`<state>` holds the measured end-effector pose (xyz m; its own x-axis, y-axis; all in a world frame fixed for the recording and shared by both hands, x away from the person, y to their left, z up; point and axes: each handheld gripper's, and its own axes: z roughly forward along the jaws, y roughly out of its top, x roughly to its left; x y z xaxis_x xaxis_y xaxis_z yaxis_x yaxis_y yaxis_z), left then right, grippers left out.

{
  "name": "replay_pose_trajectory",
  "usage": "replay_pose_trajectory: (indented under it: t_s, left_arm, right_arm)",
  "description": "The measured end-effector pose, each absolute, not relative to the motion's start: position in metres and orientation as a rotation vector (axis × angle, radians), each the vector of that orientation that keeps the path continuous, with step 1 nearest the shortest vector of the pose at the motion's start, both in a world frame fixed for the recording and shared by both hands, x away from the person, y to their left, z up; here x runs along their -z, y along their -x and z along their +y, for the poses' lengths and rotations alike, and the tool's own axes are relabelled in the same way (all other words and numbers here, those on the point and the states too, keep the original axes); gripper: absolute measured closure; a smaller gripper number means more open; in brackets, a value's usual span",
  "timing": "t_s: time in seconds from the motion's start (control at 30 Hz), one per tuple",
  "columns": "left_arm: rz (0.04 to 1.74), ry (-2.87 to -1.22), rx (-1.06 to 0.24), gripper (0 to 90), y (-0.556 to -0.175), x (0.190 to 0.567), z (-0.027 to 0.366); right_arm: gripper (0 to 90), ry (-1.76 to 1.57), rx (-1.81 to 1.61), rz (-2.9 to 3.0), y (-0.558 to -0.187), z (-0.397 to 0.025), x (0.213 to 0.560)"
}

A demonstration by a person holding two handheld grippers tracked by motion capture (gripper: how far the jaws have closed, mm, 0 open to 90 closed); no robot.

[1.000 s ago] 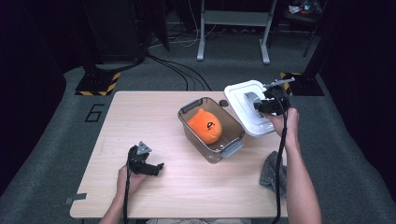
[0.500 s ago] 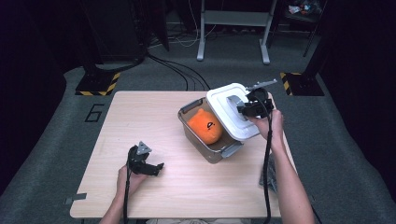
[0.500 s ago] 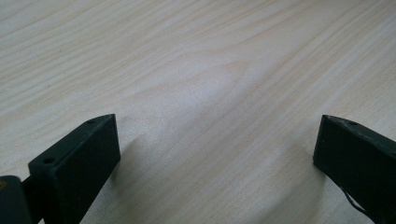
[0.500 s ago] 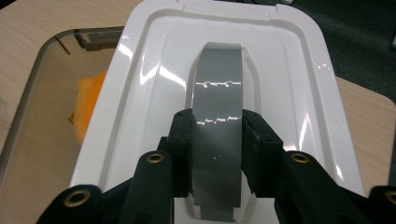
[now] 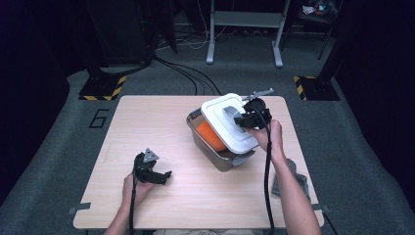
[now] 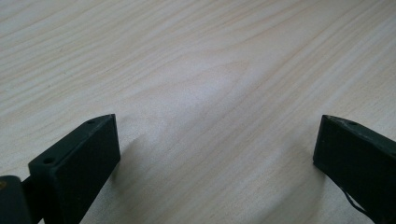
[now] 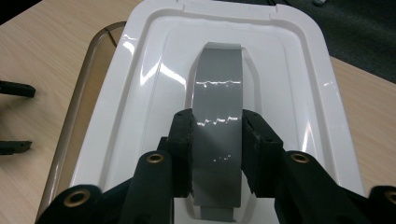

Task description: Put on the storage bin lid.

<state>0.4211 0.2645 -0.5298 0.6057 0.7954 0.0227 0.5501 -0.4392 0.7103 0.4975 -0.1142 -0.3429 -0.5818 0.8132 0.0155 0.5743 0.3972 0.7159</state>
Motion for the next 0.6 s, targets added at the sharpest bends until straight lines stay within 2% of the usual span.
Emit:
replay_pose_trajectory:
  t_s: [0.6]
  left_arm:
    - [1.055, -2.158, -0.471, 0.2, -0.421, 0.53, 0.264]
  right_arm:
    - [66.7, -1.132, -0.967, 2.388, -0.495, -0.083, 0.359]
